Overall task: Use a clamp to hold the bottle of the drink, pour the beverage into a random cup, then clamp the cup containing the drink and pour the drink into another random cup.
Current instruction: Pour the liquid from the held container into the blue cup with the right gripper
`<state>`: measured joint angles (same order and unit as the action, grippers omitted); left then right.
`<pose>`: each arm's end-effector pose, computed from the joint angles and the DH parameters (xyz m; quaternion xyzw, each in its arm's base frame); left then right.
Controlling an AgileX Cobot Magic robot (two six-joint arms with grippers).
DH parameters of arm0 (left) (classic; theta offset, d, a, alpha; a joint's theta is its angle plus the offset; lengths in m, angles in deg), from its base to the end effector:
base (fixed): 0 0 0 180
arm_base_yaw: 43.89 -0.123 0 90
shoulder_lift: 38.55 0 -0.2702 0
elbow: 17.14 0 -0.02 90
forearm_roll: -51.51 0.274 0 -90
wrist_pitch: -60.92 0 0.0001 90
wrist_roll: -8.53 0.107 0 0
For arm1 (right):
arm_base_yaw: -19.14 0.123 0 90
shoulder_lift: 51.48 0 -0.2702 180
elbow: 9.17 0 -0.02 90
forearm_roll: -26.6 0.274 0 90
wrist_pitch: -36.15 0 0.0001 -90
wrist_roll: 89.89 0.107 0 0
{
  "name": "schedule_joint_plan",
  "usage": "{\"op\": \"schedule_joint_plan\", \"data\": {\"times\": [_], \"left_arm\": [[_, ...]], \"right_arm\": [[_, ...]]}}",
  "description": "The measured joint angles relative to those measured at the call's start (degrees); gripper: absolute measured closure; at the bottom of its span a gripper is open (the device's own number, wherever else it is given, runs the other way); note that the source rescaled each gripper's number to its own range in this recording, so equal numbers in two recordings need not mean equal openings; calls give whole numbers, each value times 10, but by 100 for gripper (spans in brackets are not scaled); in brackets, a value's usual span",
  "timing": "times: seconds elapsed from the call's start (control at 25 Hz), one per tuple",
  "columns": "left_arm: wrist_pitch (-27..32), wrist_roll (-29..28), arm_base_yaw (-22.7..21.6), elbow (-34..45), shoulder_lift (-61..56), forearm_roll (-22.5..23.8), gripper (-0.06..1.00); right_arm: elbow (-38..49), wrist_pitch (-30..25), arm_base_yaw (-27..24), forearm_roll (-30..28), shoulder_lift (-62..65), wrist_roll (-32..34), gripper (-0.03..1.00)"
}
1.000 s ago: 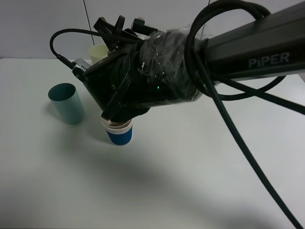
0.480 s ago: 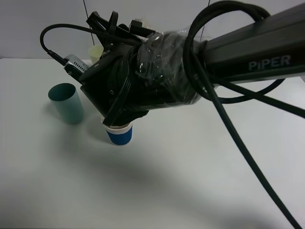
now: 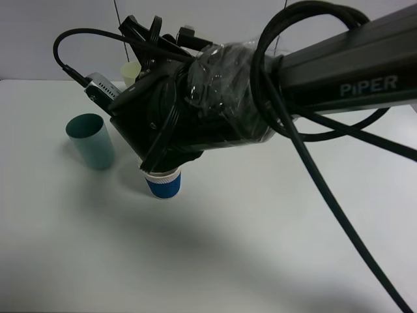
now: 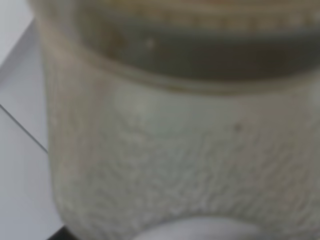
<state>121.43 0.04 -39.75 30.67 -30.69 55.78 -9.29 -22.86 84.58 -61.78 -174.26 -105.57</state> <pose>0.0436 0.0038 0.2839 -0.0338 0.8476 -0.0211 0.5291 0.2633 0.3554 0.1873 -0.7454 0.3057 -0.5417 0.2397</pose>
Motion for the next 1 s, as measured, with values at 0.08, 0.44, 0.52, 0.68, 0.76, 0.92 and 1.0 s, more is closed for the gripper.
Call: {"op": "schedule_joint_plan", "data": {"times": [0.08, 0.44, 0.52, 0.68, 0.76, 0.92, 1.0], "left_arm": [[0, 0, 0, 0, 0, 0, 28], [0, 0, 0, 0, 0, 0, 28], [0, 0, 0, 0, 0, 0, 28], [0, 0, 0, 0, 0, 0, 28], [0, 0, 0, 0, 0, 0, 28], [0, 0, 0, 0, 0, 0, 28], [0, 0, 0, 0, 0, 0, 28]], "right_arm": [[0, 2, 0, 28, 0, 18, 97], [0, 11, 0, 164, 0, 70, 97], [0, 17, 0, 187, 0, 87, 97], [0, 33, -10, 236, 0, 139, 97], [0, 40, -18, 258, 0, 157, 97], [0, 51, -34, 290, 3, 200, 97], [0, 64, -44, 309, 8, 226, 97]]}}
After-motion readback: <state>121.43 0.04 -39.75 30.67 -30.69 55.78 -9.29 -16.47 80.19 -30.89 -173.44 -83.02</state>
